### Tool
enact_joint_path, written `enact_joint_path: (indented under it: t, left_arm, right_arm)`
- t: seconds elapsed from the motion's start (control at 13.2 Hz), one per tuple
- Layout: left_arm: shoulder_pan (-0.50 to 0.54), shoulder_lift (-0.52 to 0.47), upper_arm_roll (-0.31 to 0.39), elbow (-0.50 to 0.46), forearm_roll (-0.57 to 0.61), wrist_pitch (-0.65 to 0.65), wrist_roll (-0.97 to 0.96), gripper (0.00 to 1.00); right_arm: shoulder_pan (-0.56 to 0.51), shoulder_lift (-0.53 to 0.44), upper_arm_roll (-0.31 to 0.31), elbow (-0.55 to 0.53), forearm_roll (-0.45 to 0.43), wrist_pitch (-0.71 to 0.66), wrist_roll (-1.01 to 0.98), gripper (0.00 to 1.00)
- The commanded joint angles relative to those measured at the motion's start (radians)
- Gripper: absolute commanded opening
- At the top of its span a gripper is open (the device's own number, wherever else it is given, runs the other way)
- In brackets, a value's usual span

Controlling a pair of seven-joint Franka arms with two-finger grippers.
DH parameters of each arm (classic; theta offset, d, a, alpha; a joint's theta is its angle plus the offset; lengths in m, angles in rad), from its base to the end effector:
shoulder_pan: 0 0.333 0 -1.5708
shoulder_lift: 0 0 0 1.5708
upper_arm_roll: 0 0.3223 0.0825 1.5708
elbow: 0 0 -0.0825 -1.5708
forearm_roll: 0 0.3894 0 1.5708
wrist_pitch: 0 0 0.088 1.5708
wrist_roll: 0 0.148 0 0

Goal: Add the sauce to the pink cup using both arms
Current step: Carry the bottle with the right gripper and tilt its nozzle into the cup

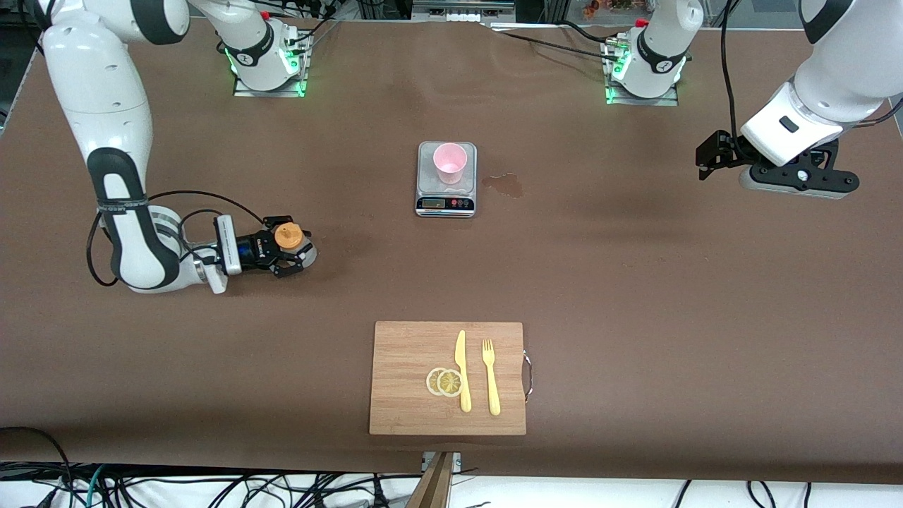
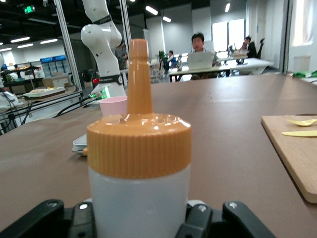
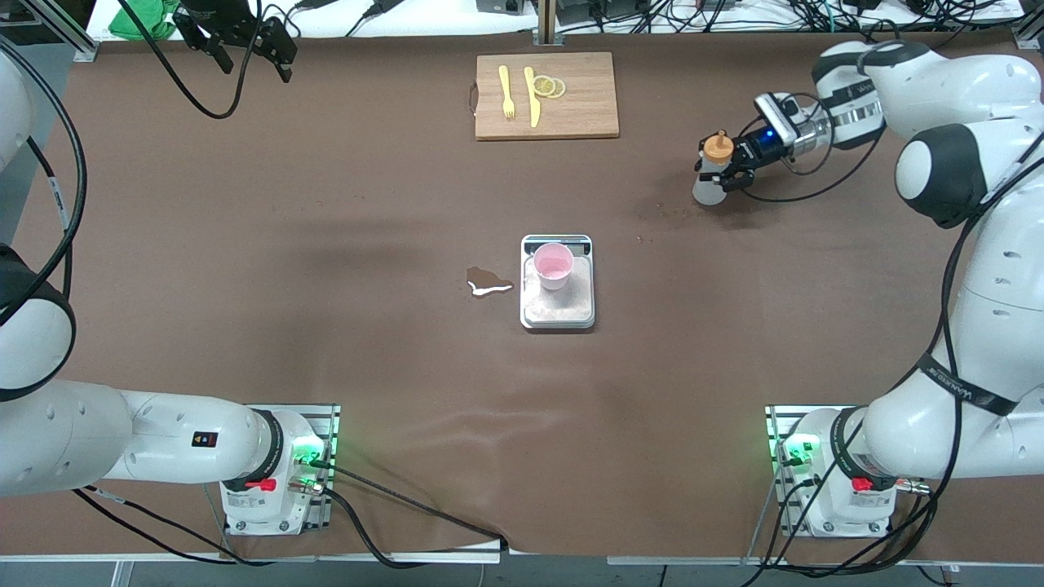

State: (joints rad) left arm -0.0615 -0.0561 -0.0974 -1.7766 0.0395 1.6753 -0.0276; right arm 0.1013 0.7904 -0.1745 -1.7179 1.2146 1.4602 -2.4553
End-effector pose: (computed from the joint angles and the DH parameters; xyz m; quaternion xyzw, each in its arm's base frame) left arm 0.5368 -0.0815 0.5311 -0.9972 0.0679 0.0206 0.0243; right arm 0.5860 0.1104 0.1341 -0.4943 -0.6100 -0.3240 0.5278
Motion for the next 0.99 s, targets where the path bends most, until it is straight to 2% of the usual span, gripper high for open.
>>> enact_joint_path:
  t: [0.0, 0.15, 0.38, 0.53, 0.76, 0.91]
  left_arm:
    - [0.005, -0.002, -0.001, 0.011, -0.02, -0.016, 0.002, 1.0]
    - [0.005, -0.002, -0.001, 0.011, -0.02, -0.016, 0.002, 1.0]
    - [0.006, -0.002, -0.001, 0.011, -0.021, -0.016, 0.002, 1.0]
    - [0.006, -0.002, 0.002, 0.011, -0.033, -0.016, 0.002, 1.0]
    - [0.006, -0.001, 0.002, 0.011, -0.033, -0.016, 0.002, 1.0]
    - [0.006, -0.002, 0.002, 0.011, -0.033, -0.016, 0.002, 1.0]
  right_arm:
    - [0.147, -0.101, -0.092, -0.032, -0.03, 0.089, 0.102, 0.11]
    - [0.231, -0.17, -0.115, -0.043, -0.108, 0.19, 0.194, 0.11]
    - [0.383, -0.276, -0.152, -0.072, -0.295, 0.299, 0.385, 0.11]
    - [0.466, -0.356, -0.157, -0.133, -0.412, 0.366, 0.531, 0.11]
    - [0.564, -0.431, -0.157, -0.199, -0.559, 0.414, 0.732, 0.11]
    - [0.622, -0.476, -0.155, -0.222, -0.7, 0.413, 0.914, 0.1]
